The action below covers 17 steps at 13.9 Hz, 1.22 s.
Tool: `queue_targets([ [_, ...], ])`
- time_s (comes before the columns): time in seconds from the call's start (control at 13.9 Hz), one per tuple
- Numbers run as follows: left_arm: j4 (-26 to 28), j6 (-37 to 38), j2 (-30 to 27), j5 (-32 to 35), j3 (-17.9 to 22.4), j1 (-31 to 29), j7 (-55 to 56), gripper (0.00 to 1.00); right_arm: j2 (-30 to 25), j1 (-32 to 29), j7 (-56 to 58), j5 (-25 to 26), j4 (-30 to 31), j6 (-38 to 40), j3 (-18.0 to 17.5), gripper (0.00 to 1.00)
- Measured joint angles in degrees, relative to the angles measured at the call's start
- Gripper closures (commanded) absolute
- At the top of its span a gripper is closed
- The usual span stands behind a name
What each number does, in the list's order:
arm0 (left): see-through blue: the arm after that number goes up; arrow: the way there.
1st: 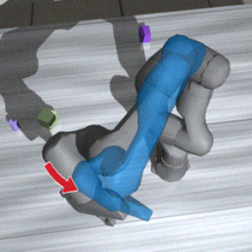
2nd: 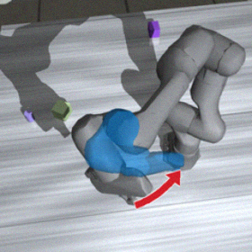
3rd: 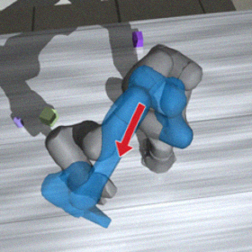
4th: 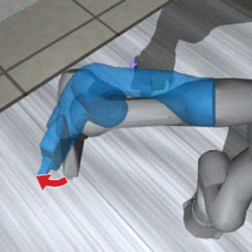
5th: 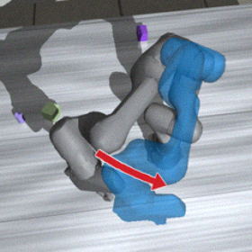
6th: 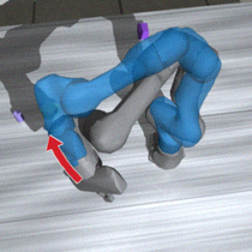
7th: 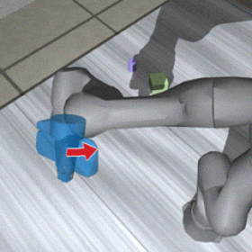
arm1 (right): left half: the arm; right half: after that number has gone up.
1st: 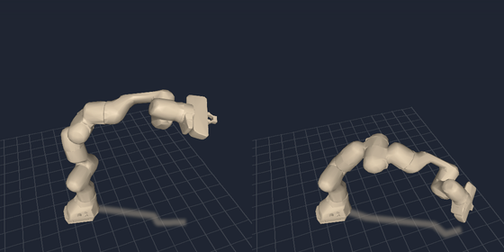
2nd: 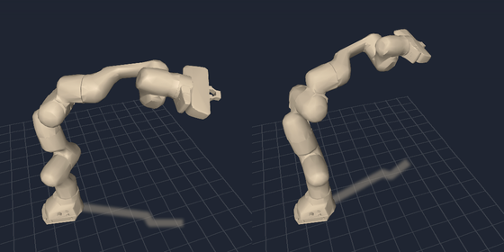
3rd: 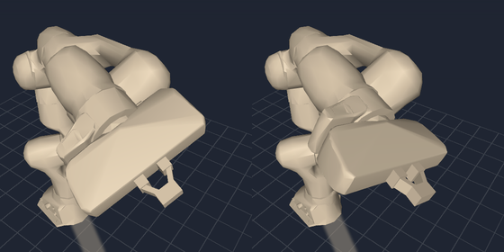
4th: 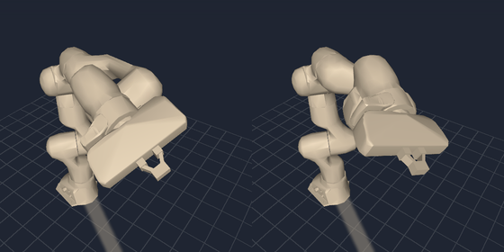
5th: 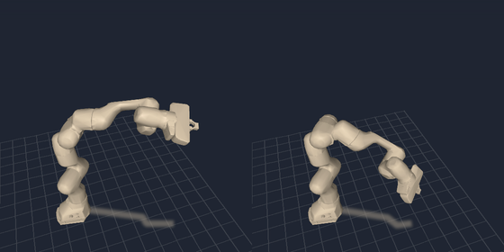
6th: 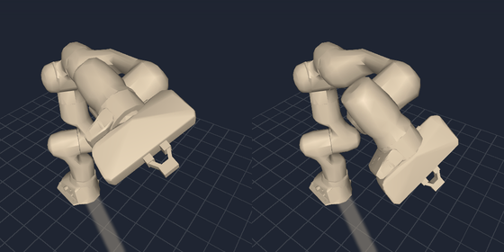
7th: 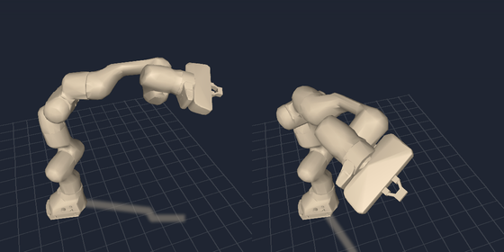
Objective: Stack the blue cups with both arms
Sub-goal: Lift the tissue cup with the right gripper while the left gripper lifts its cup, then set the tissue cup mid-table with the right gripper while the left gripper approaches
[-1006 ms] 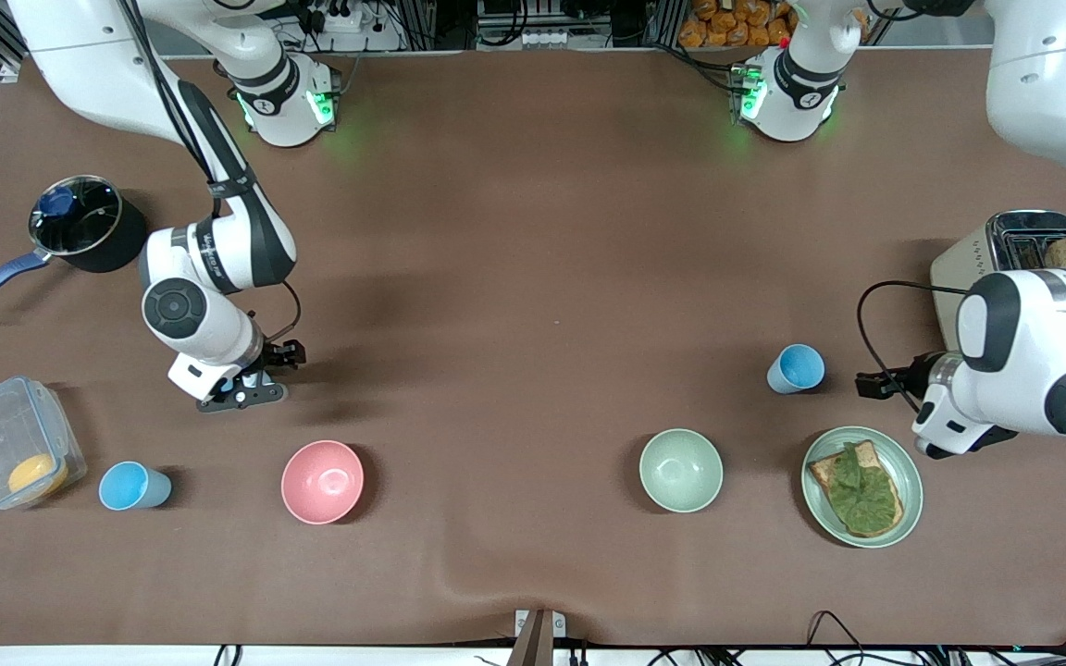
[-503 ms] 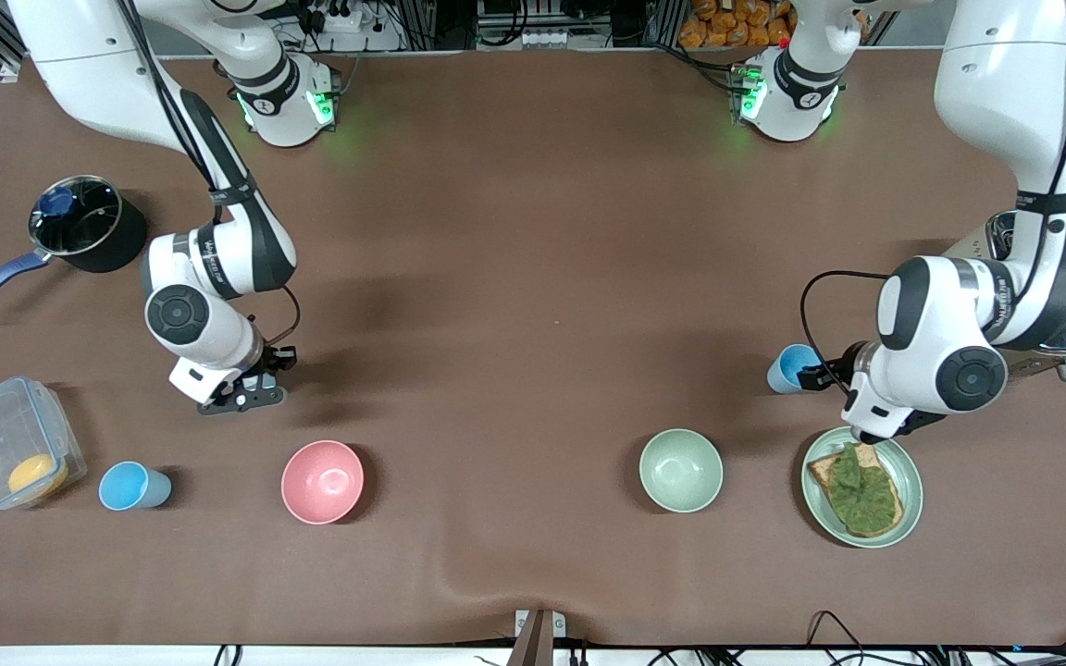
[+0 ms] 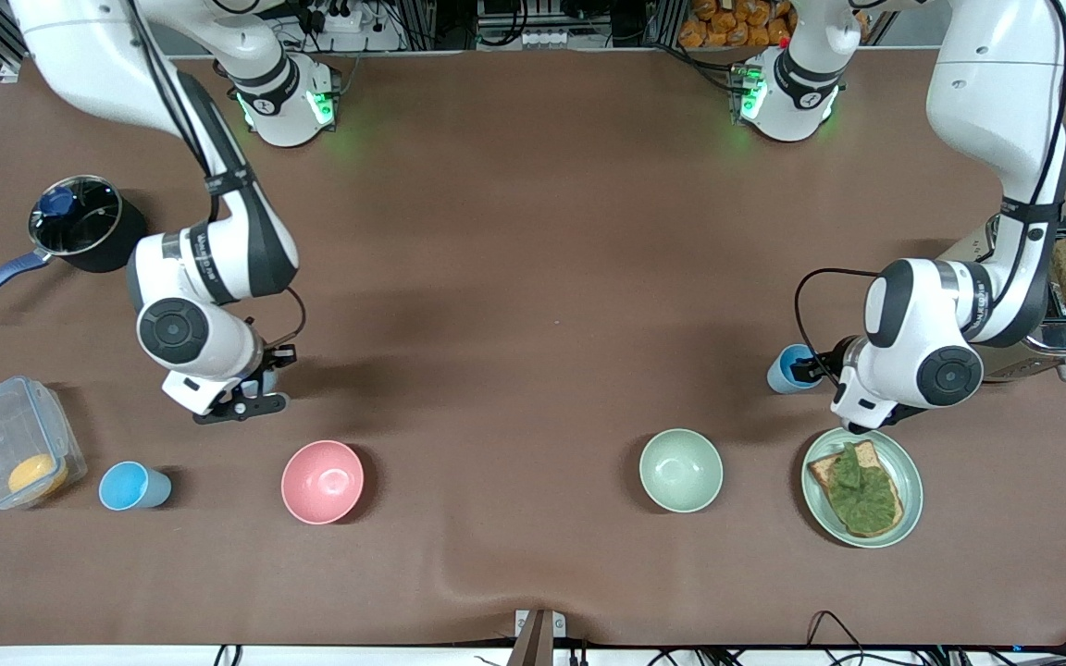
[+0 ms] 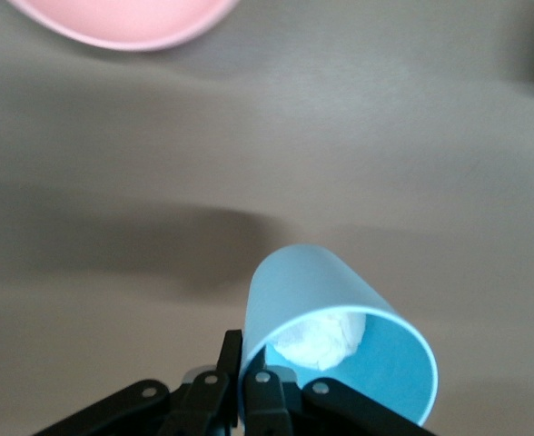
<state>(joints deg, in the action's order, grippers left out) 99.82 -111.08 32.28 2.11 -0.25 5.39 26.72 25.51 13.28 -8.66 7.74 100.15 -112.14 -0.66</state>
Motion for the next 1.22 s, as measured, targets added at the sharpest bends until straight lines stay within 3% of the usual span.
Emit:
queue_targets([
  [0.29, 0.00, -3.20, 0.90, 0.00, -0.03, 0.09, 0.00, 0.68, -0.01, 11.12, -15.67, -6.59, -3.40, 2.93, -0.45, 1.00],
  [0.5, -0.45, -5.44, 1.41, 0.00, -0.08, 0.16, 0.00, 0.90, 0.87, 20.56, -28.12, -8.75, -4.58, 2.54, -0.61, 1.00],
  [0.65, -1.35, -5.81, 2.05, 0.00, -0.09, 0.25, 0.00, 1.00, 2.56, 24.71, -34.24, -10.08, -6.14, 1.88, -0.59, 1.00],
  [0.86, -2.71, -5.86, 2.35, -0.05, -0.18, 0.32, 1.94, 1.00, 6.60, 28.22, -39.22, -11.32, -8.17, -2.25, -0.55, 1.00],
  [1.22, -5.00, -6.25, 1.07, -1.94, -0.54, 0.52, 6.89, 1.00, 12.24, 29.12, -39.58, -12.43, -9.23, -8.51, -0.52, 1.00],
])
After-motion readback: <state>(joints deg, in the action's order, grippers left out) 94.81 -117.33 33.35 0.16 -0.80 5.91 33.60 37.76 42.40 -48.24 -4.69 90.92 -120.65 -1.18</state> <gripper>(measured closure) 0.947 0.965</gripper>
